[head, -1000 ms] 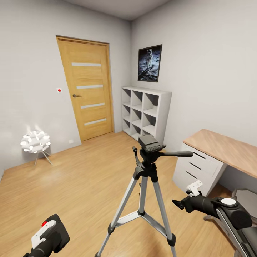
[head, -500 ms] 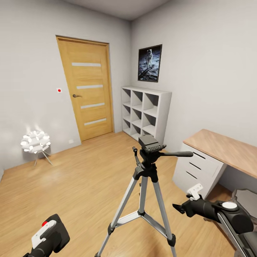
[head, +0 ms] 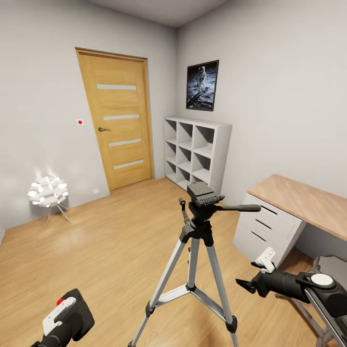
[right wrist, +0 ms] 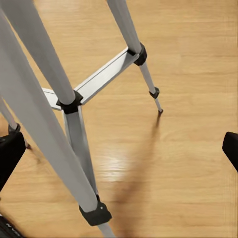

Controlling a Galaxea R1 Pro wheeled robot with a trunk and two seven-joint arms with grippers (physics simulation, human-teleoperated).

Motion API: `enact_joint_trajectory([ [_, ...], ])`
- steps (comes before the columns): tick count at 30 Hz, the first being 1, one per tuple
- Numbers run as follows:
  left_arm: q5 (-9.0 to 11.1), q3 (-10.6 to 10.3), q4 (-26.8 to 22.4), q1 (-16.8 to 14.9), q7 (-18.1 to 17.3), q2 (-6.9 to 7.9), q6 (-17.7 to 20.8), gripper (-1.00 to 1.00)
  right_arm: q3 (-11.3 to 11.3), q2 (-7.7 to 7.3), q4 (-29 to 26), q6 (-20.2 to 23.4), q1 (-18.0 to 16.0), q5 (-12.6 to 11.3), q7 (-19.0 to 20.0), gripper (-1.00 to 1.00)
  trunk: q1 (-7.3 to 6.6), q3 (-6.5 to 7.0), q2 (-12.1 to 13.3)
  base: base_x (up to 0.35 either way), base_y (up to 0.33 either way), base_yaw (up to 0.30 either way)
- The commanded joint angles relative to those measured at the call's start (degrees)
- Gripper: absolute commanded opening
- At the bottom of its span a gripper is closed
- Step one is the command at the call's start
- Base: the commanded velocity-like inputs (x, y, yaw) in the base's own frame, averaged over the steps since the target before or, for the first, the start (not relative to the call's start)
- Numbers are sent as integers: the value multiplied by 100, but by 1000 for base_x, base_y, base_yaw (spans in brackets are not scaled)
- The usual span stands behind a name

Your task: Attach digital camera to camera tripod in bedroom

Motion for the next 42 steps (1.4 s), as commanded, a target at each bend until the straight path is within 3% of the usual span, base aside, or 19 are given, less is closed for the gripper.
enact_joint_trajectory([
  [1, 36, 3, -13, 1, 28, 0, 23, -100, 6, -17, 4, 1, -7, 1, 36, 100, 2, -8, -8, 0, 0, 0],
  [15, 36, -58, -134, -7, 9, 7, 31, -100, 1, -56, 19, -70, -6, 1, 577, 100, 2, -8, -8, -48, -36, 0],
  [42, 35, -34, -153, -8, 8, 8, 32, -100, -3, -42, -16, -47, -6, -21, 650, 100, 2, -8, -8, -18, -68, 2],
])
